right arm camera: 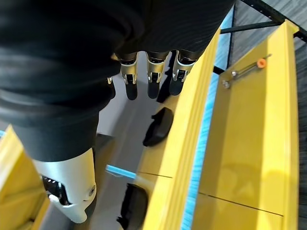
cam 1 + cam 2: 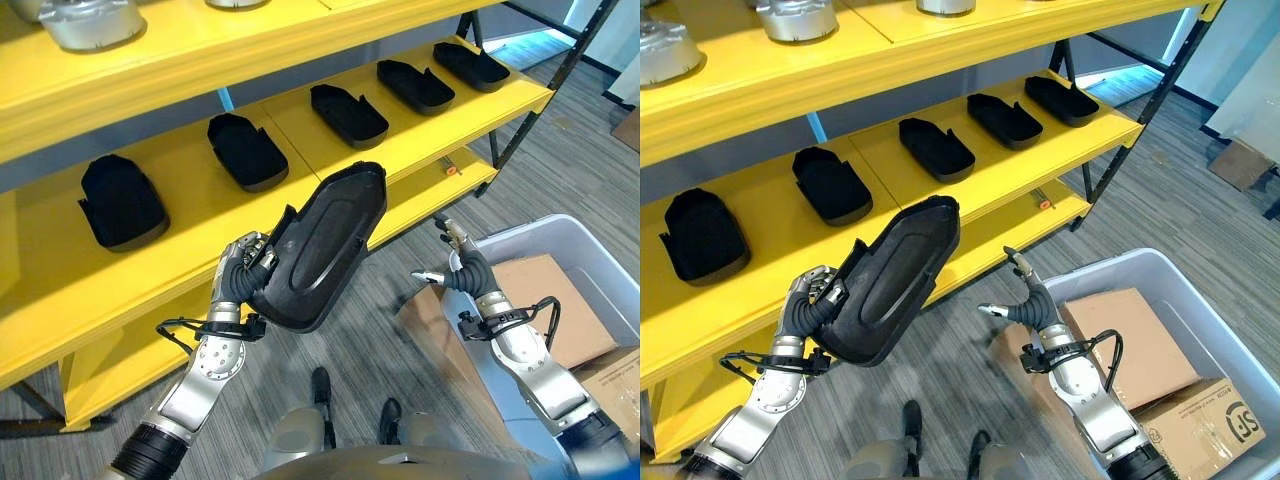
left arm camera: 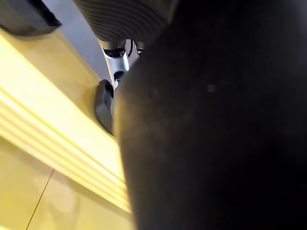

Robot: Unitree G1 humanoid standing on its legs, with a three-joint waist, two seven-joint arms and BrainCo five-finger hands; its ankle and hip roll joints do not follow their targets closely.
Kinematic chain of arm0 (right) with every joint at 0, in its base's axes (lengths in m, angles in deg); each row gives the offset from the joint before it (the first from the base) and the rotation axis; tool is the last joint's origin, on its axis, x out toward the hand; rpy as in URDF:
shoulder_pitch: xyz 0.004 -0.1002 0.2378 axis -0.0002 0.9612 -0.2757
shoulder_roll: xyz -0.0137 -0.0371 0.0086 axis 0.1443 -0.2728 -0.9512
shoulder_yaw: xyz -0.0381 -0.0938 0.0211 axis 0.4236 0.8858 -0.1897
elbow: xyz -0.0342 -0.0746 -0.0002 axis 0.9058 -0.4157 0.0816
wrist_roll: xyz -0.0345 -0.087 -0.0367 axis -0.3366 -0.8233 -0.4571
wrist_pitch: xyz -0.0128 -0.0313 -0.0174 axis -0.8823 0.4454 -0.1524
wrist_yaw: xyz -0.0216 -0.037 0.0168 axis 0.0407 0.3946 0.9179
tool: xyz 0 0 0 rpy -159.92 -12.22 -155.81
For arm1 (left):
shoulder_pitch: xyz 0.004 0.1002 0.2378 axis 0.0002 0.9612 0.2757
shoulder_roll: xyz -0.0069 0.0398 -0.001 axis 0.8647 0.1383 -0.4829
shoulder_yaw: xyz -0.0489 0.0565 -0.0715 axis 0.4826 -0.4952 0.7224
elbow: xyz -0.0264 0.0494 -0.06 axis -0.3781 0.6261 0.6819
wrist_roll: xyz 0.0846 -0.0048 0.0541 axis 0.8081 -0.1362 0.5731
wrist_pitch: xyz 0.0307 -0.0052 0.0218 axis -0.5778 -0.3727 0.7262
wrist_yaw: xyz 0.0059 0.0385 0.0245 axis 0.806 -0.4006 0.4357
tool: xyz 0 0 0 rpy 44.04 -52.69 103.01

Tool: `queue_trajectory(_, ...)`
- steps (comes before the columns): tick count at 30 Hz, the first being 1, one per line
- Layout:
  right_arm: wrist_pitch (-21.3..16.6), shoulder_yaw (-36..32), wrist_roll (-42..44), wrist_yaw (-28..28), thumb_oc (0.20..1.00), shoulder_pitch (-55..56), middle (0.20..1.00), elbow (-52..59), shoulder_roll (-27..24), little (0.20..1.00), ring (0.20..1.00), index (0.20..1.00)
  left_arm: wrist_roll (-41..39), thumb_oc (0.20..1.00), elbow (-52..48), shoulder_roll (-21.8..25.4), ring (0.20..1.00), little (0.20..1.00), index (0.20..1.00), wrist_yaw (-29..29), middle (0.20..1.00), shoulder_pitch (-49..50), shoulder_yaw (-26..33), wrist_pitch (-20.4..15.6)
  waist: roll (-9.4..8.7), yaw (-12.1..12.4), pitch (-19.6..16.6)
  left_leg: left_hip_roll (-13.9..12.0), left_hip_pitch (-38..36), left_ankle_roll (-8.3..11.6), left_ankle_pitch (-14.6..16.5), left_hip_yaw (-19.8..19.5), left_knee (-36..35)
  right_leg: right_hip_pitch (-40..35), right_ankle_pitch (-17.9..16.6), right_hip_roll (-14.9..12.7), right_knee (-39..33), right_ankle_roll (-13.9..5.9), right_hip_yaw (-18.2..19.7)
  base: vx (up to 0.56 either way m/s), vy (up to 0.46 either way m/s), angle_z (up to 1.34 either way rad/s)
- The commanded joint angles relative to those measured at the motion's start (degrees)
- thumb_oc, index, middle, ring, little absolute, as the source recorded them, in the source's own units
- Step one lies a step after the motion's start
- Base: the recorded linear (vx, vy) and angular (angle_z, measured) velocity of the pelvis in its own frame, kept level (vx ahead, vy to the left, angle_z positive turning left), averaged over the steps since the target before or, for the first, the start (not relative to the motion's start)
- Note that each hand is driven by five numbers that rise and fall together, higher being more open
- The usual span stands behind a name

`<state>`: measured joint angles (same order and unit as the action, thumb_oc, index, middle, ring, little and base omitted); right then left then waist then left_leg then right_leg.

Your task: Move parts from the plastic box to the shelf.

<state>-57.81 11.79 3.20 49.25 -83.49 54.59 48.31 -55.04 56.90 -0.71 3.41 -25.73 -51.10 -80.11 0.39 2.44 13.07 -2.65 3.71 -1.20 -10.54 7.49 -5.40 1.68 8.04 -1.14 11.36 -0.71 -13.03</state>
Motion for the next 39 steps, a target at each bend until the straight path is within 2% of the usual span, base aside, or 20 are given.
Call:
queue_trajectory(1, -3.64, 0.19, 1.11, 0.49, 1.0, -2.9, 1.0, 2.31, 0.88, 1.0, 1.0, 1.0, 1.84, 0.2, -3.3, -1.35, 0.2, 0.2, 0.2, 0.1, 0.2, -4.82, 1.7, -5.48, -1.8, -1.08, -0.74, 5.28, -5.99, 0.55, 11.32, 3.96, 2.67, -4.51, -6.17, 1.2, -10.42, -4.27, -0.43, 0.02, -0.027, 0.59)
queue_trajectory(2, -2.59, -1.34, 1.74, 0.25, 1.0, -0.31, 1.0, 3.3, 0.79, 1.0, 1.0, 1.0, 1.75, 0.2, -2.86, -1.54, 0.2, 0.2, 0.2, -1.47, 0.2, -5.59, 1.07, -4.72, -1.76, -3.28, -1.51, 3.83, -7.88, 1.53, 12.62, 11.6, 3.52, -6.18, -6.27, 0.05, -11.59, -5.17, -3.77, 0.02, -0.012, 0.64)
queue_trajectory(5, -2.6, -2.5, 1.84, -0.31, 1.0, 1.09, 1.0, 3.37, 0.71, 1.0, 1.0, 1.0, 1.66, 0.2, -2.77, -1.94, 0.2, 0.2, 0.2, -1.92, 0.2, -6.06, 0.36, -4.36, -1.99, -4.34, -1.53, 1.93, -8.13, 2.5, 12.94, 14.2, 5.72, -7.33, -6.22, -0.81, -11.69, -5.05, -5.24, 0.0, 0.035, 1.26)
queue_trajectory(8, -2.83, -3.01, 1.97, -1.75, 1.0, 1.27, 1.0, 3.08, 0.41, 1.0, 1.0, 1.0, 1.59, 0.2, -2.93, -2.11, 0.2, 0.2, 0.2, -0.5, 0.2, -5.46, -0.07, -3.65, -2.43, -4.62, -1.57, -0.62, -7.75, 3.6, 14.11, 13.59, 9.18, -7.82, -5.41, -1.49, -11.06, -4.35, -5.16, -0.02, 0.099, 0.3)
queue_trajectory(12, -3.49, -3.7, 2.58, -3.68, 1.0, 1.4, 1.0, 3.75, -1.02, 1.0, 1.0, 1.0, 0.93, 0.2, -4.29, -2.21, 0.2, 0.2, 0.2, 1.42, 0.2, -3.34, 1.33, -3.16, -3.3, -4.31, -1.77, -5.44, -6.37, 5.64, 13.53, 11.76, 12.43, -7.68, -4.5, -2.78, -9.83, -3.23, -4.33, -0.03, 0.156, -0.07)
queue_trajectory(13, -4.0, -4.09, 3.11, -4.27, 1.0, 1.62, 1.0, 4.05, -1.65, 1.0, 1.0, 1.0, 0.51, 0.2, -4.47, -2.0, 0.2, 0.2, 0.2, 1.81, 0.2, -2.58, 2.13, -3.25, -3.43, -4.29, -1.93, -7.66, -6.3, 6.42, 12.31, 11.37, 12.28, -7.57, -4.12, -3.17, -9.43, -2.88, -4.13, -0.06, 0.327, -0.3)
queue_trajectory(14, -4.76, -4.46, 4.09, -4.9, 1.0, 1.6, 1.0, 4.99, -2.95, 1.0, 1.0, 1.0, 0.05, 0.2, -4.29, -1.39, 0.2, 0.2, 0.2, 3.08, 0.2, -1.9, 3.14, -3.75, -3.43, -4.45, -2.09, -12.66, -6.39, 7.81, 7.93, 11.55, 11.05, -7.16, -3.21, -4.23, -8.46, -2.24, -4.66, -0.07, 0.354, -0.17)
queue_trajectory(16, -5.16, -4.35, 4.85, -4.96, 1.0, 1.49, 1.0, 5.36, -3.56, 1.0, 1.0, 1.0, -0.43, 0.2, -3.44, -1.14, 0.2, 0.2, 0.2, 3.99, 0.2, -2.02, 3.06, -4.01, -3.0, -5.08, -2.08, -16.53, -6.54, 9.24, 3.93, 12.33, 9.94, -7.11, -1.67, -4.85, -6.79, -1.48, -5.51, -0.03, 0.388, 0.19)
queue_trajectory(17, -5.39, -4.31, 6.27, -5.81, 1.0, 1.59, 1.0, 5.38, -3.87, 1.0, 1.0, 1.0, -0.31, 0.2, -2.32, -0.97, 0.2, 0.2, 0.2, 4.87, 0.2, -2.67, 2.78, -4.0, -2.57, -5.9, -2.21, -18.22, -7.62, 9.88, 2.58, 14.43, 8.73, -7.09, -1.01, -5.75, -5.41, -1.5, -6.91, 0.01, 0.452, 0.3)
queue_trajectory(18, -5.56, -4.08, 6.96, -6.03, 1.0, 1.67, 1.0, 5.42, -3.93, 1.0, 1.0, 1.0, -0.27, 0.2, -1.64, -0.95, 0.2, 0.2, 0.2, 5.27, 0.2, -3.27, 2.53, -3.75, -2.35, -6.13, -2.23, -18.87, -7.76, 10.33, 1.61, 14.75, 8.52, -7.18, -0.73, -6.1, -4.69, -1.38, -7.33, 0.02, 0.443, 0.33)
queue_trajectory(20, -5.44, -3.52, 7.61, -6.48, 1.0, 1.47, 1.0, 5.09, -3.77, 1.0, 1.0, 1.0, 0.16, 0.2, -0.8, -1.02, 0.2, 0.2, 0.2, 6.1, 0.2, -4.27, 2.08, -3.22, -1.9, -6.21, -2.14, -18.58, -7.39, 10.28, 1.67, 14.72, 9.56, -7.63, -0.48, -6.6, -4.17, -1.35, -7.72, 0.02, 0.395, 0.58)
queue_trajectory(23, -5.79, -2.85, 7.98, -7.37, 1.0, 0.83, 1.0, 4.19, -3.18, 1.0, 1.0, 1.0, 0.69, 0.2, -0.13, -1.09, 0.2, 0.2, 0.2, 6.43, 0.2, -5.22, 2.02, -2.55, -1.4, -5.68, -2.0, -16.39, -7.4, 9.65, 4.55, 14.48, 11.15, -8.4, -1.17, -7.63, -4.25, -2.19, -8.21, 0.04, 0.366, 0.4)
queue_trajectory(25, -5.34, -2.33, 7.74, -7.94, 1.0, 0.32, 1.0, 3.32, -2.09, 1.0, 1.0, 1.0, 1.06, 0.2, 0.63, -1.31, 0.2, 0.2, 0.2, 6.31, 0.2, -5.33, 2.21, -2.29, -1.4, -5.17, -2.25, -13.99, -8.4, 8.58, 8.02, 14.65, 10.98, -9.21, -2.83, -9.17, -5.14, -3.81, -8.42, 0.1, 0.453, 0.53)
queue_trajectory(27, -4.76, -2.15, 7.56, -7.81, 1.0, 0.23, 1.0, 3.86, -0.47, 1.0, 1.0, 1.0, 2.38, 0.2, 0.32, -1.04, 0.2, 0.2, 0.2, 6.12, 0.2, -4.25, 3.57, -2.18, -1.39, -4.07, -2.77, -10.61, -10.68, 7.5, 10.6, 14.57, 8.54, -9.81, -5.36, -11.42, -6.88, -6.6, -8.91, 0.12, 0.412, 0.33)
queue_trajectory(29, -4.12, -2.61, 7.41, -8.19, 1.0, 0.19, 1.0, 4.14, 0.71, 1.0, 1.0, 1.0, 2.42, 0.2, 0.29, -0.67, 0.2, 0.2, 0.2, 5.67, 0.2, -3.67, 4.83, -2.49, -1.56, -3.3, -2.87, -9.09, -11.42, 6.79, 11.22, 14.46, 7.4, -9.79, -6.64, -12.8, -7.54, -8.21, -9.41, 0.07, 0.228, 0.02)
queue_trajectory(35, -2.3, -1.99, 6.15, -5.85, 1.0, -1.63, 1.0, 5.59, 3.85, 1.0, 1.0, 1.0, 3.6, 0.2, -0.99, 0.39, 0.2, 0.2, 0.2, 4.14, 0.2, -3.76, 7.55, -2.88, -2.49, -0.49, -2.02, -6.25, -10.92, 4.42, 12.96, 14.03, 6.94, -9.25, -9.72, -16.04, -8.99, -11.33, -10.73, 0.03, 0.168, 0.21)
queue_trajectory(39, -2.66, -1.46, 4.75, -5.41, 1.0, -2.91, 1.0, 6.92, 4.29, 1.0, 1.0, 1.0, 4.43, 0.2, -2.12, 0.73, 0.2, 0.2, 0.2, 3.3, 0.2, -4.26, 7.63, -2.66, -3.17, 0.94, -1.25, -5.31, -9.41, 3.06, 14.67, 14.27, 9.2, -9.04, -11.53, -17.48, -9.62, -11.9, -11.34, 0.0, 0.182, 0.21)
